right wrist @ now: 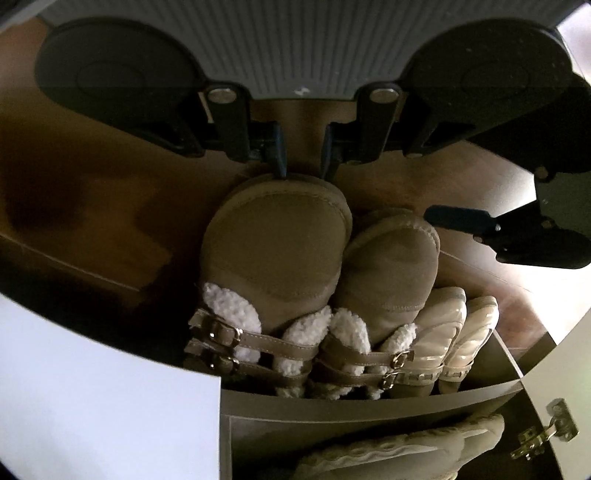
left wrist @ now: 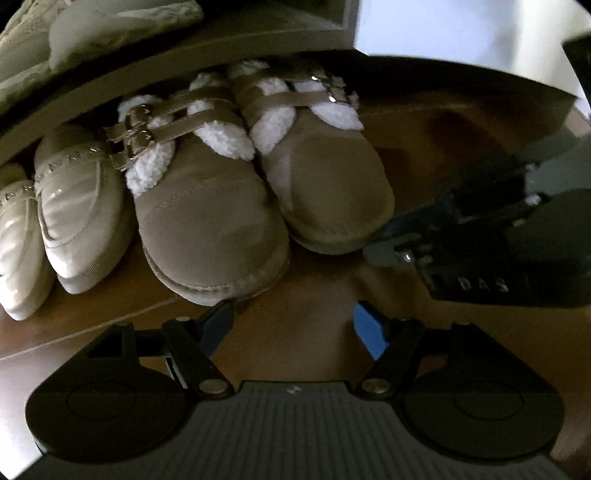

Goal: Organize scattered shoes

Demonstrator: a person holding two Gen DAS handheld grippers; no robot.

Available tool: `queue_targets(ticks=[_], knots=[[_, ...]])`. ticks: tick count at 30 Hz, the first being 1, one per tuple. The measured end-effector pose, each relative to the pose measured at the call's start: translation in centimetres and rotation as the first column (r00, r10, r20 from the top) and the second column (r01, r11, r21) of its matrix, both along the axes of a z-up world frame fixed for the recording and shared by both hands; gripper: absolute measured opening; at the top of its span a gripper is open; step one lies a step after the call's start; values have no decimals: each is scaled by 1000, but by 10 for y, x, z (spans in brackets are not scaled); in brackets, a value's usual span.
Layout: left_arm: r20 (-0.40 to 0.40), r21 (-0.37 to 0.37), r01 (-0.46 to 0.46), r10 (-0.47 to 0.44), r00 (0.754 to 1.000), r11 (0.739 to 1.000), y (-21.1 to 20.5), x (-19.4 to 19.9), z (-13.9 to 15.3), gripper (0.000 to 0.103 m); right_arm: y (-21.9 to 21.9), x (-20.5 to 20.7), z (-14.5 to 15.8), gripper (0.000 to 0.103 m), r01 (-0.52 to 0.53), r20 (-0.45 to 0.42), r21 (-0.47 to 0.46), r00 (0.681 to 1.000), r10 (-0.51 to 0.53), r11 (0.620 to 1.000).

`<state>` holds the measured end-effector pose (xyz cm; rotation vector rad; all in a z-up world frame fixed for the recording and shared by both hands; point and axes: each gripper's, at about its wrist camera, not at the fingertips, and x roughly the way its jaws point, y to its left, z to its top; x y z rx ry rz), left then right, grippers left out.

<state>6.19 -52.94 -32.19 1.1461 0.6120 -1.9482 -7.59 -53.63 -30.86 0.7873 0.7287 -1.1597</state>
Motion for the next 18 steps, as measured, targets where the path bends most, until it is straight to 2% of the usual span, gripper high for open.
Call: queue_targets(ticks=[9, 18], knots=[[6, -23, -11, 11, 1000, 1000, -17, -3, -1, 72, -15, 11, -4, 16, 16, 15, -4, 1000, -16, 1000], [0, -43, -27, 27, 1000, 999, -28, -9, -9, 72, -20, 5, -4, 15, 32, 24, -17, 999, -32, 999]])
